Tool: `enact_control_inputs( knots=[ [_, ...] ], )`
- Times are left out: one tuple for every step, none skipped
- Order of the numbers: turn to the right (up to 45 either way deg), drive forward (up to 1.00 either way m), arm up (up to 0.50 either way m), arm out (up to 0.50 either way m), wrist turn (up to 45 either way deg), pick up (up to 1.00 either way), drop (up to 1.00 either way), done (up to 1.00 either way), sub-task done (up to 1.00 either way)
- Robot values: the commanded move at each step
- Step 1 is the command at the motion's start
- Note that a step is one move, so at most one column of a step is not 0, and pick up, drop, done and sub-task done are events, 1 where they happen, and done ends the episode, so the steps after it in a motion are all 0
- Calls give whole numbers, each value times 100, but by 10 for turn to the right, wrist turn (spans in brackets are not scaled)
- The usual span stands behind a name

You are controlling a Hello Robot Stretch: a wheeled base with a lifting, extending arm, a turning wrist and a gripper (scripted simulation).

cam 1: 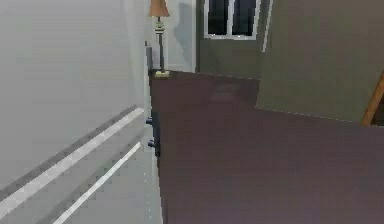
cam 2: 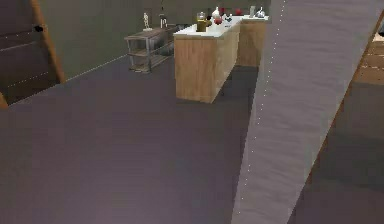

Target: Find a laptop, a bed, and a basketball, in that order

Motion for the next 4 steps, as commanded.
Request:
enact_control_inputs(
  knots=[
    [360,0,0,0,0,0,0,0,0],
    [0,5,0,0,0,0,0,0,0],
    [-240,0,0,0,0,0,0,0,0],
    [0,90,0,0,0,0,0,0,0]
  ],
)
